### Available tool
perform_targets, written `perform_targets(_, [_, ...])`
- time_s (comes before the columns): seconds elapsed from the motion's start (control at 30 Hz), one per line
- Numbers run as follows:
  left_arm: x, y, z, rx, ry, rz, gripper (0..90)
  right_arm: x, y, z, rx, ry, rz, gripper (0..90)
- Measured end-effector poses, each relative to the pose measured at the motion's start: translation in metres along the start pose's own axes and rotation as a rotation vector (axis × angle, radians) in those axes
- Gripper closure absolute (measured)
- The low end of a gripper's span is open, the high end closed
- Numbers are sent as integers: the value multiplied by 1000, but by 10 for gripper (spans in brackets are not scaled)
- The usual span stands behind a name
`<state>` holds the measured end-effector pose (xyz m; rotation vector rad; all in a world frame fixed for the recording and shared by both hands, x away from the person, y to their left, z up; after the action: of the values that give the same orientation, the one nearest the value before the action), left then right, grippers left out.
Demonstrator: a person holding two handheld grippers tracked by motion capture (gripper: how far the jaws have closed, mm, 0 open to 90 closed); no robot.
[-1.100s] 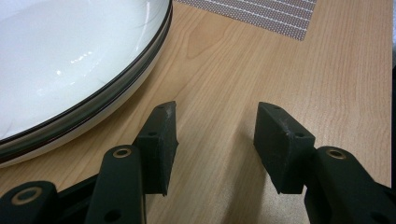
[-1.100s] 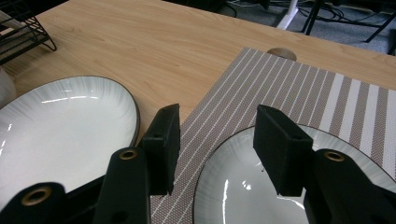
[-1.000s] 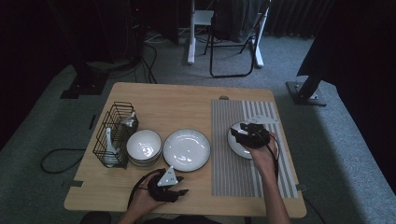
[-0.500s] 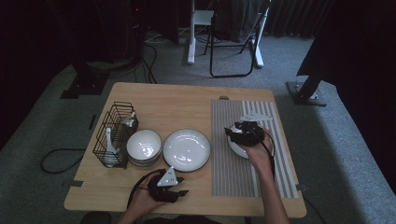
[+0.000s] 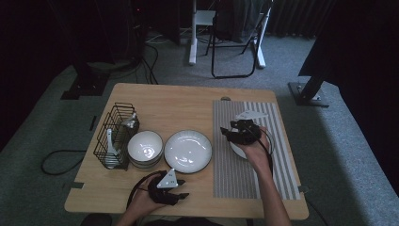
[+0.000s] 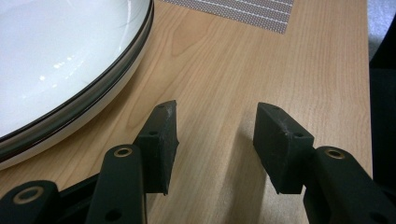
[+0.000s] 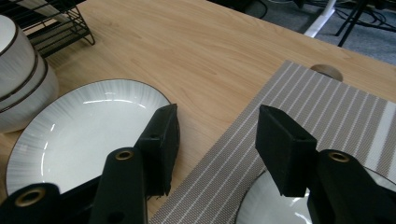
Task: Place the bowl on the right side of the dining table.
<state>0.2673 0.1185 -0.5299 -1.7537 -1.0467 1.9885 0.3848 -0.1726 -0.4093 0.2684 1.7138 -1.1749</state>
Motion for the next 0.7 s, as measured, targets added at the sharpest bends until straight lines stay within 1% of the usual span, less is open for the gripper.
perform_targets(0.07, [0,0,0,2,1,0,504,-2,2,-3,-4,-5,-2,482])
perform_targets(0.2, [1,-1,-1,11,19,-7,504,-5,5,-8,-15,-23,-14,473])
perform_targets(0.37, [2,-3,-2,22,31,-8,504,-12,9,-15,-27,-51,-19,467])
perform_targets(0.43, [2,-3,-2,23,34,-10,504,-15,11,-18,-39,-58,-21,464])
perform_targets(0.53, [2,-3,-2,25,35,-8,504,-19,14,-22,-43,-76,-20,458])
perform_targets(0.7, [3,-4,-3,35,43,-9,504,-26,14,-27,-54,-83,-12,456])
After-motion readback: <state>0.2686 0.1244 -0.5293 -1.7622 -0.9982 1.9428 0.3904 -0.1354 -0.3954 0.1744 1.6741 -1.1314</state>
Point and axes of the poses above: each handheld gripper's, and its own axes: y roughly forward along the jaws, x roughly out of its underside, z roughly to its right, the point moved 1 cm from there along y, roughly forward along the jaws
